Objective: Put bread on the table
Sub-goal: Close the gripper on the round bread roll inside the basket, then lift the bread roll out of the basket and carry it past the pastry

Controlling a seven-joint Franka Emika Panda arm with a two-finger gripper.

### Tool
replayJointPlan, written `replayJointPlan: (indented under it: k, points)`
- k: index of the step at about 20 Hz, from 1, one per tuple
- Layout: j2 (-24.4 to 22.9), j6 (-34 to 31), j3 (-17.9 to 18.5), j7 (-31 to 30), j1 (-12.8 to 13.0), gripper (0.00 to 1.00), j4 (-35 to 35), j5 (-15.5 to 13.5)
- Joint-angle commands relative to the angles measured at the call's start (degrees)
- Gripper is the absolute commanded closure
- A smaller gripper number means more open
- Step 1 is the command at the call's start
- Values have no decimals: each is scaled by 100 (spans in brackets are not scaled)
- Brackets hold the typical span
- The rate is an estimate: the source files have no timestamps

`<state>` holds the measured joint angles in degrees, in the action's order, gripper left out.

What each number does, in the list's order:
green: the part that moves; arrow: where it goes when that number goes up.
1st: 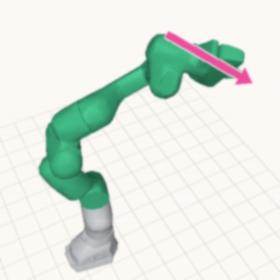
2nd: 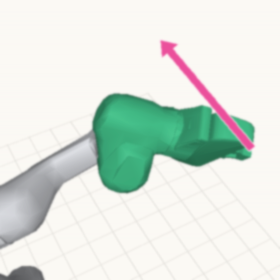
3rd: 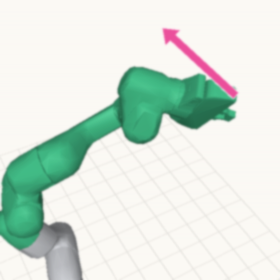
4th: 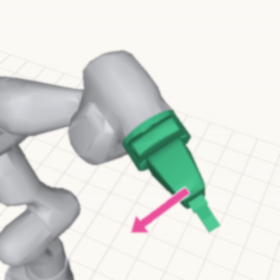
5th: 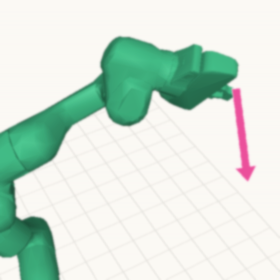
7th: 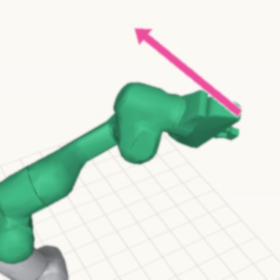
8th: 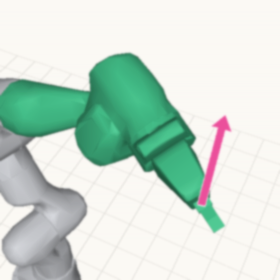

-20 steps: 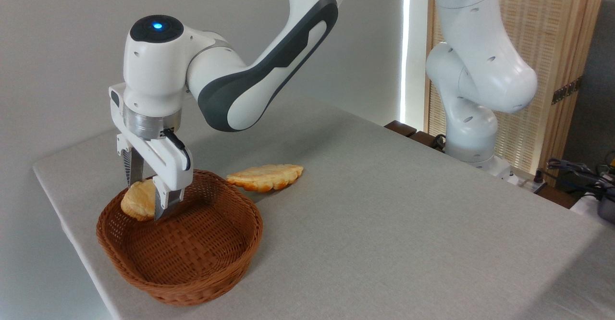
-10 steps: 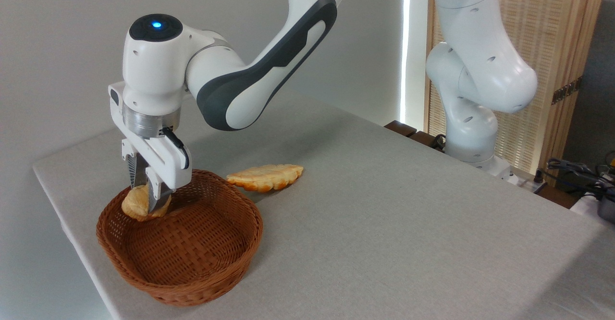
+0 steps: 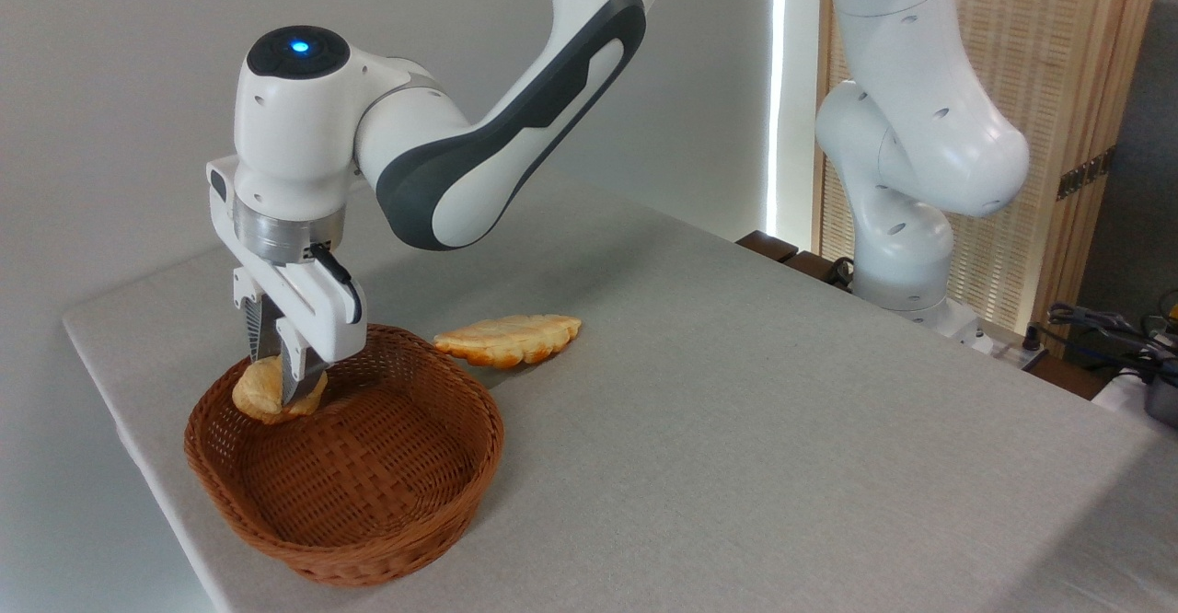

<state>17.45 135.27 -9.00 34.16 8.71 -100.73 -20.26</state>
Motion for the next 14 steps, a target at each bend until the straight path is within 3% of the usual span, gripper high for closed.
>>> replayJointPlan:
  k: [1,5,11,14]
  points:
    - [-128,-70,21,82,-45,78,27,-92]
    - [-400,-501,91,109,-71,75,27,-84]
    - [-1049,-1483,557,91,-62,71,10,13]
    - [-1331,-1994,846,126,-62,71,1,311]
